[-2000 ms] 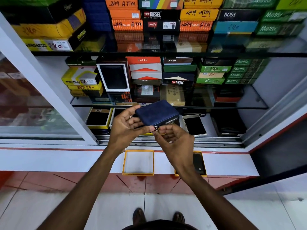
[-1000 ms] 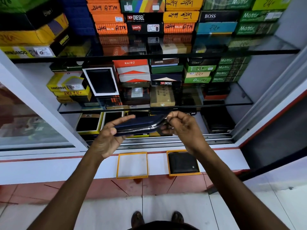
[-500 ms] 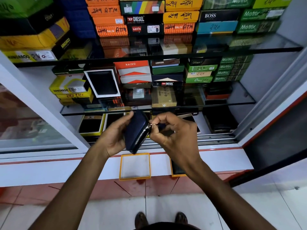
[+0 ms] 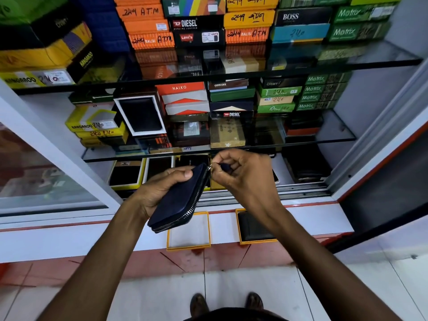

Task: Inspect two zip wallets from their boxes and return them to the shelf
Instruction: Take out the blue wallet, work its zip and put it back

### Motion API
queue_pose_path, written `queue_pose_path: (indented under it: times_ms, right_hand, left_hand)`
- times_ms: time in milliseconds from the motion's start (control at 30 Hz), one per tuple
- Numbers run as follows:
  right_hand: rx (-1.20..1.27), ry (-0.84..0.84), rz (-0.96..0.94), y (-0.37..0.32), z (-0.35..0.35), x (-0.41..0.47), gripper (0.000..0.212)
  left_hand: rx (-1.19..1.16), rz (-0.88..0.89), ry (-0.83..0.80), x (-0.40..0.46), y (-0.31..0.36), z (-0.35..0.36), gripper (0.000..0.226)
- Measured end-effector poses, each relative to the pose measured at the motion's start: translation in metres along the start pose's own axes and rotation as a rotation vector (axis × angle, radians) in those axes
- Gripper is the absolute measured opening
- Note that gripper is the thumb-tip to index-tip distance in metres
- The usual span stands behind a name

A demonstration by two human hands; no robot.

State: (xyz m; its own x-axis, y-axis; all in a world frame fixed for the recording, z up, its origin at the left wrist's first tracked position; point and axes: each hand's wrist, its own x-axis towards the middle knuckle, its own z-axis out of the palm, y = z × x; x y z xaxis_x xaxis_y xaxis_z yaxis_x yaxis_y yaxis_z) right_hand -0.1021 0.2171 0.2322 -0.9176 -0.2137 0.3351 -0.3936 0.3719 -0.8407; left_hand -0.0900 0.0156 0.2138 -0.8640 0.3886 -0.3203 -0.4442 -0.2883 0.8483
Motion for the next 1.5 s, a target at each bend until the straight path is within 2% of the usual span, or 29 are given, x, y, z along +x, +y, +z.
queue_pose_path:
  times_ms: [133,267,333,433,567,700,833,967,1100,1167,1233,1500]
  right_hand:
    - [-0.037,-0.016,0.039,0.010,0.003,0.006,0.006]
    - [-0.031,-0.056,0.074,0.013,0.006,0.010,0.004]
    - [0.013,-0.113,0.112,0.015,0.004,0.012,0.005]
    - [0.095,-0.211,0.190,0.018,0.001,0.016,0.009]
    - [0.340,-0.343,0.369,0.016,-0.003,0.020,0.017]
    - [0.403,-0.404,0.435,0.018,-0.004,0.022,0.018]
    - [0.385,-0.402,0.448,0.020,-0.005,0.024,0.019]
    - [0.365,-0.381,0.437,0.020,-0.008,0.025,0.010]
    - [0.354,-0.362,0.397,0.018,-0.010,0.026,0.012]
    - [0.335,-0.355,0.370,0.018,-0.012,0.028,0.018]
    - [0.319,-0.344,0.337,0.019,-0.012,0.029,0.016]
    - [0.143,-0.240,0.200,0.022,-0.008,0.031,0.006]
  left_hand:
    - [-0.007,-0.031,0.016,0.002,-0.002,-0.001,0.066]
    - [-0.025,-0.085,0.048,0.004,-0.008,-0.011,0.090]
    - [-0.059,-0.117,0.054,0.004,-0.010,-0.017,0.094]
    - [-0.152,-0.167,-0.045,0.002,-0.011,-0.019,0.077]
    - [-0.309,-0.219,-0.216,0.007,-0.014,-0.030,0.053]
    - [-0.390,-0.221,-0.273,0.010,-0.014,-0.034,0.049]
    - [-0.321,-0.206,-0.198,0.006,-0.010,-0.032,0.053]
    - [-0.242,-0.189,-0.106,0.003,-0.006,-0.025,0.060]
    - [-0.153,-0.178,0.057,0.003,-0.004,-0.026,0.080]
    - [-0.161,-0.151,0.095,0.002,-0.003,-0.021,0.063]
    - [-0.156,-0.125,0.115,0.002,-0.001,-0.015,0.026]
    - [-0.143,-0.031,0.155,0.006,0.003,-0.012,0.029]
